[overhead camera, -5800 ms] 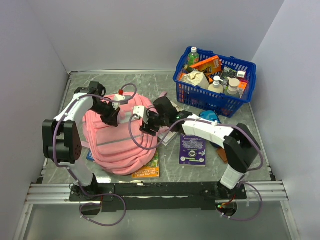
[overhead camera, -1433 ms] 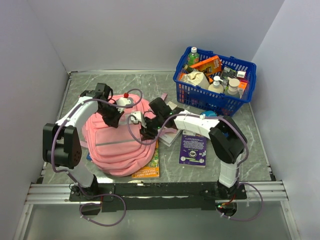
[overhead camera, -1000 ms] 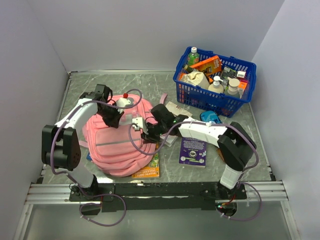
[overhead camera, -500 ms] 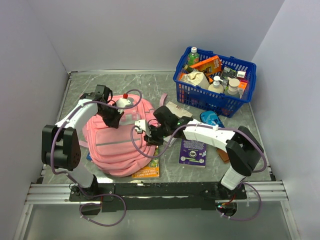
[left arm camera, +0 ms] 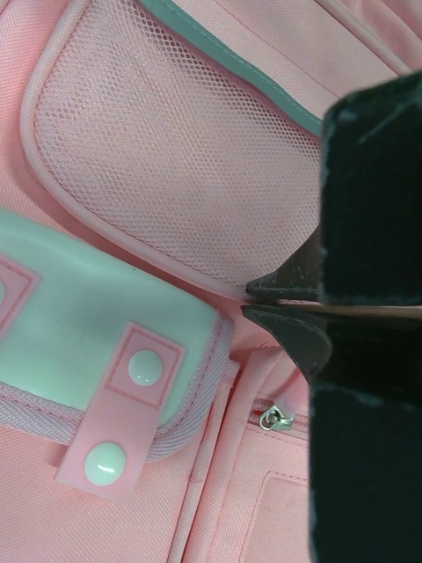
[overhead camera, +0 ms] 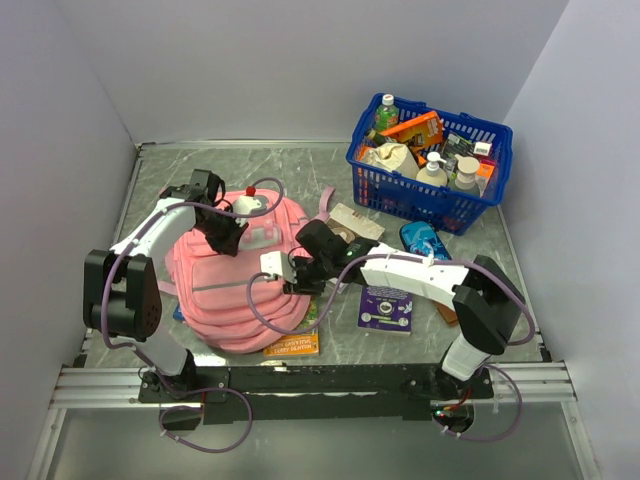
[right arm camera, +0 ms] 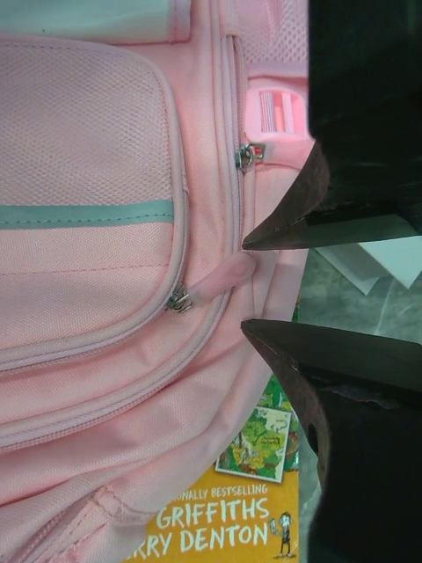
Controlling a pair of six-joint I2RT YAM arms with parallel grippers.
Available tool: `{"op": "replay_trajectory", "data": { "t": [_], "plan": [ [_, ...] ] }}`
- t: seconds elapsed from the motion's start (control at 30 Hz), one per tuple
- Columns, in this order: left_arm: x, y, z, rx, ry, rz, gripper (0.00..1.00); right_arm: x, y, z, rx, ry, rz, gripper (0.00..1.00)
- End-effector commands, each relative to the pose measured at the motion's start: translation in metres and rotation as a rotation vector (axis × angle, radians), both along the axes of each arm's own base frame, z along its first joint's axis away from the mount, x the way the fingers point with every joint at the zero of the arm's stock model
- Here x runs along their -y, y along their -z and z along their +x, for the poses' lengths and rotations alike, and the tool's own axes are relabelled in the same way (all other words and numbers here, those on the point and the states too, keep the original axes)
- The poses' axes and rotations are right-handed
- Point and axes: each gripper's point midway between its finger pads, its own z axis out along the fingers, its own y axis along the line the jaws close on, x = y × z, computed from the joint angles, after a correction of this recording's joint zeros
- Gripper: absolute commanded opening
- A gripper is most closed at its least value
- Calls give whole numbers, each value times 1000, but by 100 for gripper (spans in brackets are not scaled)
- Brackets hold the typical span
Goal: Pack the student bag
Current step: Unzip the student bag at the center of the board.
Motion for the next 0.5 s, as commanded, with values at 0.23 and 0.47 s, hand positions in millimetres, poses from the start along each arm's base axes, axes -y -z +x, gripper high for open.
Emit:
{"op": "replay_trajectory", "data": {
  "t": [0.23, 0.47],
  "plan": [
    [17, -26, 20, 105, 14, -86, 1, -11, -13, 18, 114, -26, -19, 43],
    [16, -22, 20, 102, 9, -77, 1, -20, -9, 10, 58, -38, 11, 29]
  ]
}}
